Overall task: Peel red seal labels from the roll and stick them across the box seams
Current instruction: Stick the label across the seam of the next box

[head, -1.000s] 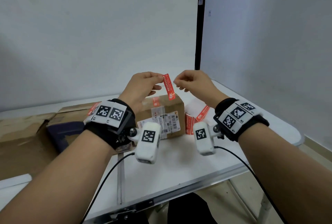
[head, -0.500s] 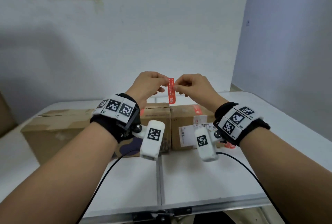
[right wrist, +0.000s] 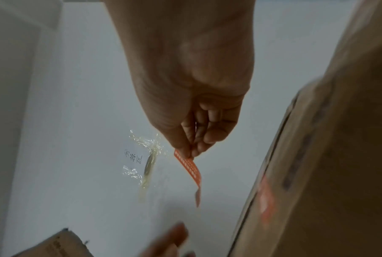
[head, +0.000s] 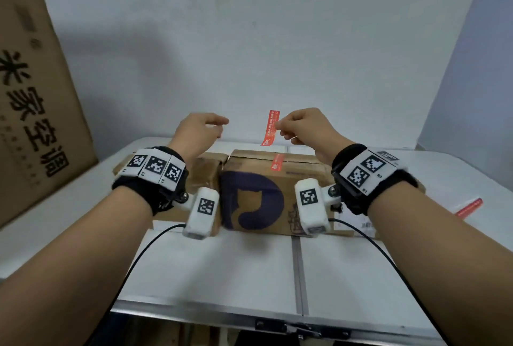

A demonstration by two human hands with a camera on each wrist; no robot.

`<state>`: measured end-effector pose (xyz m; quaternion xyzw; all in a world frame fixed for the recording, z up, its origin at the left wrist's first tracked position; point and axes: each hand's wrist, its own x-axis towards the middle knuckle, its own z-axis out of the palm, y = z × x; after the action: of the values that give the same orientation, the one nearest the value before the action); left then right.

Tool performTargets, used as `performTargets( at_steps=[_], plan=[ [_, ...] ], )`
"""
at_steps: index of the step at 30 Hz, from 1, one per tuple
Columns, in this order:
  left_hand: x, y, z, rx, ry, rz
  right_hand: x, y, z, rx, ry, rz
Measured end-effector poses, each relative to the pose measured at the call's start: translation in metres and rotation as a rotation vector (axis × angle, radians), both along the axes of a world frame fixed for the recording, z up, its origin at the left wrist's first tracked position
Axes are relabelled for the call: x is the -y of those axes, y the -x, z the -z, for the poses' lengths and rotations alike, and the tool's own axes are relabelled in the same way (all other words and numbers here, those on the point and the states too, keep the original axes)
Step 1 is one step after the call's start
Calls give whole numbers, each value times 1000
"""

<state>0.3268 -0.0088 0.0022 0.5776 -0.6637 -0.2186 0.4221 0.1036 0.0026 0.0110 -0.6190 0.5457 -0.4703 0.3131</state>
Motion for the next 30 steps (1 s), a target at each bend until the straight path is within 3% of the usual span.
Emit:
performTargets(
  at_steps=[5,9,14,19,23,30],
  plan=[
    [9,-73,16,393,-130,-111,7,-32,-4,337,-153,-143],
    [5,-95,30,582,-237,-86,13,-60,1,425,-211,-178],
    [28,-106,54,635,-208,-112,16,-97,14,405,-223,-225],
    [-2,-88,41,709,-300,-245,16,-131,21,359,-217,-266],
    [-4,-91,44,792,-236,-257,17,-154,28,307,-166,-261],
    [0,-122,47,588,-161,-8,26,-165,43,206,-128,-180]
  ],
)
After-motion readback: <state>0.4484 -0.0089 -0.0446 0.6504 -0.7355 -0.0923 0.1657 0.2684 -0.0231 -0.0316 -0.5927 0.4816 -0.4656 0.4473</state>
